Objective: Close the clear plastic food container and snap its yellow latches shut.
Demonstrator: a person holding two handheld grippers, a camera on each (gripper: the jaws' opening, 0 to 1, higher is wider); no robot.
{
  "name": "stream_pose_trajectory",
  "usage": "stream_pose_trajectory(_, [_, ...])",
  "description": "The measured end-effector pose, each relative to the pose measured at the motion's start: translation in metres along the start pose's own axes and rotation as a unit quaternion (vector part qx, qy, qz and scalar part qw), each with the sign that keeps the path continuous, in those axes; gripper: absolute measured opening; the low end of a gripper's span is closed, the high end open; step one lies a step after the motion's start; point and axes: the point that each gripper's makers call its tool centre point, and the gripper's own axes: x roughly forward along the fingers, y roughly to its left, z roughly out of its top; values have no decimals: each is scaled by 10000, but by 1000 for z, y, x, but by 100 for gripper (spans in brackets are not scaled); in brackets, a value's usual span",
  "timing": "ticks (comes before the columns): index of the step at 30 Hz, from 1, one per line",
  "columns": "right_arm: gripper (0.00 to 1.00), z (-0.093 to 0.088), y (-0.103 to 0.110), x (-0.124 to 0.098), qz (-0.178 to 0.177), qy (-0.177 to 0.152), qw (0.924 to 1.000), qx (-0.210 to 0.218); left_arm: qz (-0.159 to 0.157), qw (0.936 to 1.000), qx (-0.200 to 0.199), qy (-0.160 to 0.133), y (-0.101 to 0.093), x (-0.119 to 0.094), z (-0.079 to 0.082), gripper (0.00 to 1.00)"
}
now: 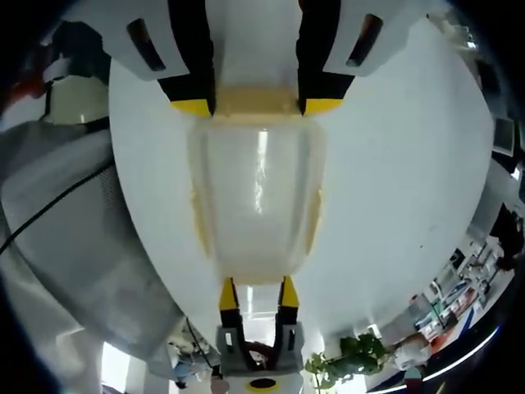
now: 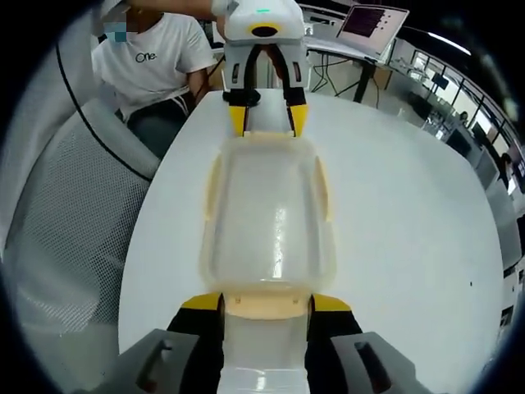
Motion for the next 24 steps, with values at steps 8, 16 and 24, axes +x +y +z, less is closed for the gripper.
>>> stream_pose_trajectory(8, [36,-1,0,-16,-52,-65,10000,-24,7,10000,-20,3,0,-9,15,37])
stream_pose_trajectory(16, [36,-2,-2,-34,-68,-98,9999,-15,33,10000,2,8,2,-16,31,37])
stream_pose_trajectory(24, [36,-8,2,-51,-82,-108,9999,-20,29,10000,65,44,0,-22,49,37])
